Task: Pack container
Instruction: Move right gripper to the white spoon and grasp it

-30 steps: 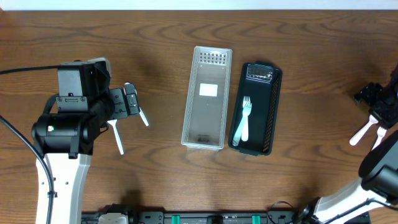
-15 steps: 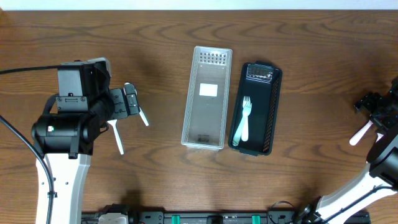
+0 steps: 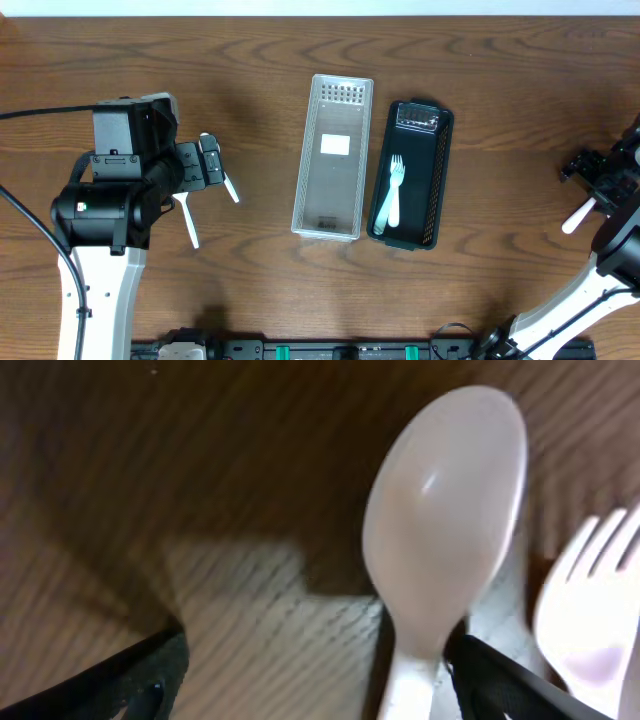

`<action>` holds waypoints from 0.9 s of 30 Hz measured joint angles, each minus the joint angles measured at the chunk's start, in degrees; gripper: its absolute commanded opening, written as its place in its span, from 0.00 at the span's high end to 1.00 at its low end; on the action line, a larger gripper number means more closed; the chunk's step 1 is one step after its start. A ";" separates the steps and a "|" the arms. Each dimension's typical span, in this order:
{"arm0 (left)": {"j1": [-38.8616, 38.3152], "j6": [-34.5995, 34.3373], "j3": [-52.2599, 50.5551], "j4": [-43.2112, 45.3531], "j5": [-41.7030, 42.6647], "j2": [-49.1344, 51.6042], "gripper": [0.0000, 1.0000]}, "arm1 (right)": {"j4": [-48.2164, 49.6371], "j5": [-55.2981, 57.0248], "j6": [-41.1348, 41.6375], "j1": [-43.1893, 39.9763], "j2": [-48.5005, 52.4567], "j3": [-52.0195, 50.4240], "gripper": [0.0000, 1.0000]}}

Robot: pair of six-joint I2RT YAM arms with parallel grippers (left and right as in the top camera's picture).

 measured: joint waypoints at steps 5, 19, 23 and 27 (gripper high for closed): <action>0.00 0.00 0.00 0.00 0.00 0.00 0.02 | 0.07 -0.24 -0.37 -0.04 0.02 0.00 0.12; 0.00 0.00 0.00 0.00 0.00 0.00 0.02 | -1.40 -0.42 -1.18 -0.04 0.04 0.00 0.59; 0.00 0.00 0.00 0.00 0.00 0.00 0.02 | -1.57 -0.42 -1.18 -0.04 0.04 0.00 0.75; 0.00 0.00 0.00 0.00 0.00 0.00 0.02 | -1.73 -0.42 -1.31 -0.04 0.04 0.00 0.79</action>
